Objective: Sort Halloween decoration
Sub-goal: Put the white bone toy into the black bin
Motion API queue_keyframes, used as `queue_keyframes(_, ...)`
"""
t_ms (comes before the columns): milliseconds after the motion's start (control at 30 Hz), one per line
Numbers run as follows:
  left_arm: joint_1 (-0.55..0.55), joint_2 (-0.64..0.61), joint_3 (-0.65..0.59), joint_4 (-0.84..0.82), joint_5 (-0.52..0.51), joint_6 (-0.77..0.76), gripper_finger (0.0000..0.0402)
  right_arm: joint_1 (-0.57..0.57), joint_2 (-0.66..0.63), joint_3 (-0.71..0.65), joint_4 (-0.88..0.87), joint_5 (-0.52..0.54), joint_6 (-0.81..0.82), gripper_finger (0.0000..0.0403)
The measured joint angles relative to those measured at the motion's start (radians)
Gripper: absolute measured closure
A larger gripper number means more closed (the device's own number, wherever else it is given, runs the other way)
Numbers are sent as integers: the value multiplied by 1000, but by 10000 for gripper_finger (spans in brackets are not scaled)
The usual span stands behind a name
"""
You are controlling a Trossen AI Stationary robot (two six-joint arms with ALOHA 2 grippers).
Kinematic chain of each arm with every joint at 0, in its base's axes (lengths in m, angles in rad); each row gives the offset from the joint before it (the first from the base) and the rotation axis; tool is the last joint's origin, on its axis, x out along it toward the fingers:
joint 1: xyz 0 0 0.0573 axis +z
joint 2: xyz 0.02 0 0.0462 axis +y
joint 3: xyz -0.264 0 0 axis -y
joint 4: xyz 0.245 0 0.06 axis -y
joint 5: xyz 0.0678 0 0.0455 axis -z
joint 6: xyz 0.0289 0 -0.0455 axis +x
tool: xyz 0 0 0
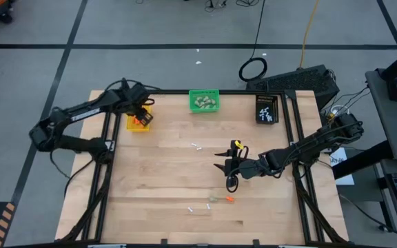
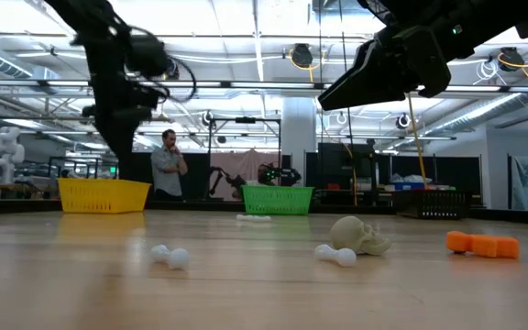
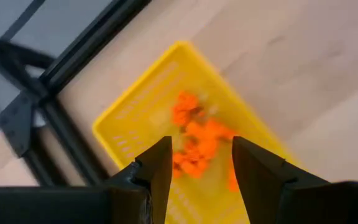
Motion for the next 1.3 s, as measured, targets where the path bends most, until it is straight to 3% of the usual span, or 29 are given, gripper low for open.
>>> queue_keyframes(200, -114, -141, 3, 20, 124, -70, 242, 0, 0, 0, 0, 0, 24, 232)
queue_keyframes(467, -431, -177, -6, 156, 106, -117, 242, 0, 0, 0, 1, 0, 136, 232)
queue_keyframes(667, -671, -125, -6, 310, 33, -16, 242, 0, 0, 0, 1, 0, 168, 232)
queue_keyframes(933, -917, 4, -7, 435, 30, 10, 242, 0, 0, 0, 1, -2, 171, 232)
queue_keyframes(1300, -1174, 253, -7, 658, -95, -85, 242, 2, 0, 0, 3, -195, 348, 232)
